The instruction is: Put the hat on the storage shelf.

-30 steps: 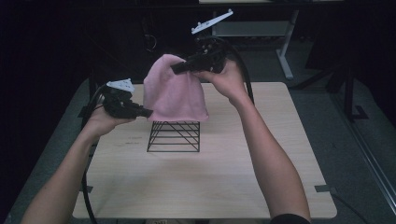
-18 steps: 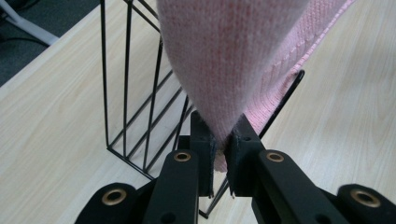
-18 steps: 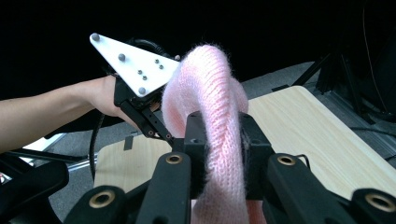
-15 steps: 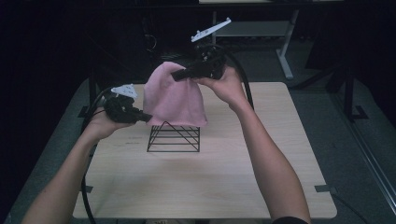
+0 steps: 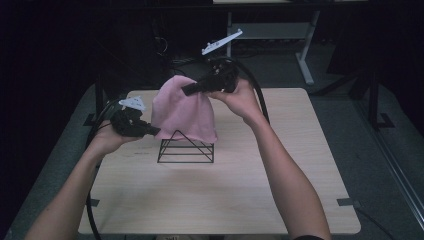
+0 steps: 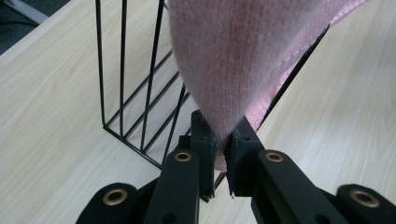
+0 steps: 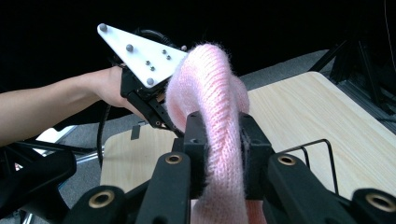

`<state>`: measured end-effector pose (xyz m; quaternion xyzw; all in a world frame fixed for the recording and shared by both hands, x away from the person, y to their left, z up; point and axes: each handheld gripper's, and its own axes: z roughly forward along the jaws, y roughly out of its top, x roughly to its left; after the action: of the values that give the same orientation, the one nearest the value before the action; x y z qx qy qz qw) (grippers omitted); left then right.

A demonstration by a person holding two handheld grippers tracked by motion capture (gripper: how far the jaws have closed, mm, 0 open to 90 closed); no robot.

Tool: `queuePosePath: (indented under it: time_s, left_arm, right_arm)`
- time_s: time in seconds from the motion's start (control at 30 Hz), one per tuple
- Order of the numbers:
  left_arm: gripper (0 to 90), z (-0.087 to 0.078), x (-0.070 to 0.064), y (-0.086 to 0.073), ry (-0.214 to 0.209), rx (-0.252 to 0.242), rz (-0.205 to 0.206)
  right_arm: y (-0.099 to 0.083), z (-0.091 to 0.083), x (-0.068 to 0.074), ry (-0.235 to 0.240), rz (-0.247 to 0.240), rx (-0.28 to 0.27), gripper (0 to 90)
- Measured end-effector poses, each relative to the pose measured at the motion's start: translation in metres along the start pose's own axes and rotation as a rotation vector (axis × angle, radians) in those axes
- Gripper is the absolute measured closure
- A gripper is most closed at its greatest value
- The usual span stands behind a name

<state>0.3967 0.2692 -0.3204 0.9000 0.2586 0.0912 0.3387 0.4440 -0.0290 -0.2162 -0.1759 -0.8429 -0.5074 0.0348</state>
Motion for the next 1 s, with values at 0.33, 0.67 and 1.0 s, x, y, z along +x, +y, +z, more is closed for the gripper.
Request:
queuePosePath:
  time_s: [0.33, 0.67, 1.0]
  left_arm:
    - [82.9, 0.008, -0.002, -0.008, 0.007, 0.036, 0.013]
    - [82.9, 0.017, -0.004, -0.012, 0.033, 0.102, 0.038]
    - [82.9, 0.024, -0.004, -0.021, 0.020, 0.104, 0.028]
  right_arm:
    - [-0.012, 0.007, -0.003, 0.008, 0.004, 0.012, 76.1]
    - [-0.023, 0.019, -0.006, 0.025, 0.018, 0.028, 75.9]
    - [-0.033, 0.023, -0.009, 0.032, 0.031, 0.033, 75.9]
